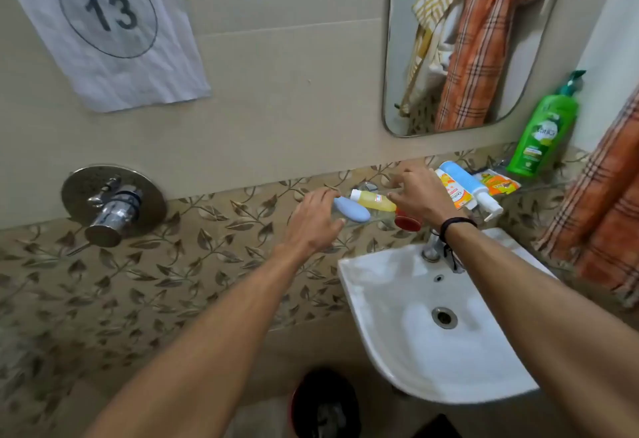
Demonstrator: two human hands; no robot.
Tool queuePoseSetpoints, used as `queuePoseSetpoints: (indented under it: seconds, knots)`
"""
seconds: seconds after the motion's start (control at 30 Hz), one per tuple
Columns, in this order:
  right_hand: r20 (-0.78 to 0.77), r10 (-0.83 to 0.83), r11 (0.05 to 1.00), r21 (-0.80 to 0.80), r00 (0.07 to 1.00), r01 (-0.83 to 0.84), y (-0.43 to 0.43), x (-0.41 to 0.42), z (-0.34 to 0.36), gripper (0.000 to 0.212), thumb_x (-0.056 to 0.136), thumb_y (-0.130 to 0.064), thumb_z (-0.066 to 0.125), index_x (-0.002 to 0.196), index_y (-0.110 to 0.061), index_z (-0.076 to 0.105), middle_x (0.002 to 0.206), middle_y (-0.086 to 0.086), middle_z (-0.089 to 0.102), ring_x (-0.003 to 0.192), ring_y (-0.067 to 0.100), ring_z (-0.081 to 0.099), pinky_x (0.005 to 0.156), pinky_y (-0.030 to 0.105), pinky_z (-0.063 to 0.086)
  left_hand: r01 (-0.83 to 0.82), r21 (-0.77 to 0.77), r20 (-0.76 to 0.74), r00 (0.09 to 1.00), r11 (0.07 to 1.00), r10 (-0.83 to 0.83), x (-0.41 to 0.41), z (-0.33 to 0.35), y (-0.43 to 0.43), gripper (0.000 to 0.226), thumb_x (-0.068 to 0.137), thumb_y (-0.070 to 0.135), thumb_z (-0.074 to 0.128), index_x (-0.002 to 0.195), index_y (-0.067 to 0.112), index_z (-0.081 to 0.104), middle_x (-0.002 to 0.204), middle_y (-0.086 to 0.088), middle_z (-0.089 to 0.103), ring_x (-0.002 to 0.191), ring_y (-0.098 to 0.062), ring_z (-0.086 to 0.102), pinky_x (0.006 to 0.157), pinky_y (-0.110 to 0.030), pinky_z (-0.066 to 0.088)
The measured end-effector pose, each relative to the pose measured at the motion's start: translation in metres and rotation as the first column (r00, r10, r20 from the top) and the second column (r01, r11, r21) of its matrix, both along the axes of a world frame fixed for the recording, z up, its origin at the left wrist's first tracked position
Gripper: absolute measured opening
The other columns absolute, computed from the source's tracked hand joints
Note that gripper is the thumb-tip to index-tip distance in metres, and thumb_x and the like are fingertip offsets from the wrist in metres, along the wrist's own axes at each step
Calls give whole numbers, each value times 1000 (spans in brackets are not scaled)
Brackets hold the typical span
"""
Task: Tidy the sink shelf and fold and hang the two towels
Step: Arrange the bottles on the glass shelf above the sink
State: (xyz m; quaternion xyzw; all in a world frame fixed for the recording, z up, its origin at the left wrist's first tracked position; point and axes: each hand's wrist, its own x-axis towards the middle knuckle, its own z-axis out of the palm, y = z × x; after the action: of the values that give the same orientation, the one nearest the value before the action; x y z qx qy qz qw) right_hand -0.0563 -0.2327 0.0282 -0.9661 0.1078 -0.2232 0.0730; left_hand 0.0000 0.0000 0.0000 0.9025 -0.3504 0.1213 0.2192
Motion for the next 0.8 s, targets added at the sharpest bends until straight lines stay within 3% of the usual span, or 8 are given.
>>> queuePoseSetpoints:
  seconds: [0.13, 0.37, 0.5, 0.8]
  knots:
    - [-54, -15, 1000, 3, 998, 15, 8, -1, -2, 32, 88, -37, 67, 109, -13, 73, 110, 13, 70, 102, 35, 61, 90, 42, 43, 79, 36, -63, 995, 996, -76, 10, -10, -16, 60, 90, 30, 65, 145, 15, 47, 150, -2, 45, 139, -19, 38, 113, -41, 38]
    - [-133, -42, 996, 69, 990, 52, 11, 6, 2, 31, 87, -31, 70, 113, -14, 72, 114, 12, 70, 104, 34, 62, 90, 41, 44, 179, 134, -49, 984, 975, -174, 26, -20, -32, 60, 91, 34, 67, 144, 15, 47, 157, -4, 38, 143, -24, 34, 113, -43, 37]
    - [-165, -53, 993, 100, 985, 70, 9, 10, -1, 32, 84, -28, 72, 113, -15, 72, 107, 12, 72, 99, 33, 64, 87, 41, 49, 183, 122, -45, 983, 975, -179, 30, -31, -37, 57, 89, 33, 69, 139, 17, 49, 150, -2, 44, 137, -23, 37, 107, -44, 42]
    - [-321, 16, 992, 123, 947, 25, -10, 36, -9, 45, 80, -37, 75, 121, -20, 66, 112, 7, 72, 104, 29, 65, 87, 38, 50, 118, 6, -53, 992, 993, -118, 31, -54, -45, 61, 89, 26, 71, 144, 15, 47, 152, -2, 42, 148, -29, 20, 121, -48, 29]
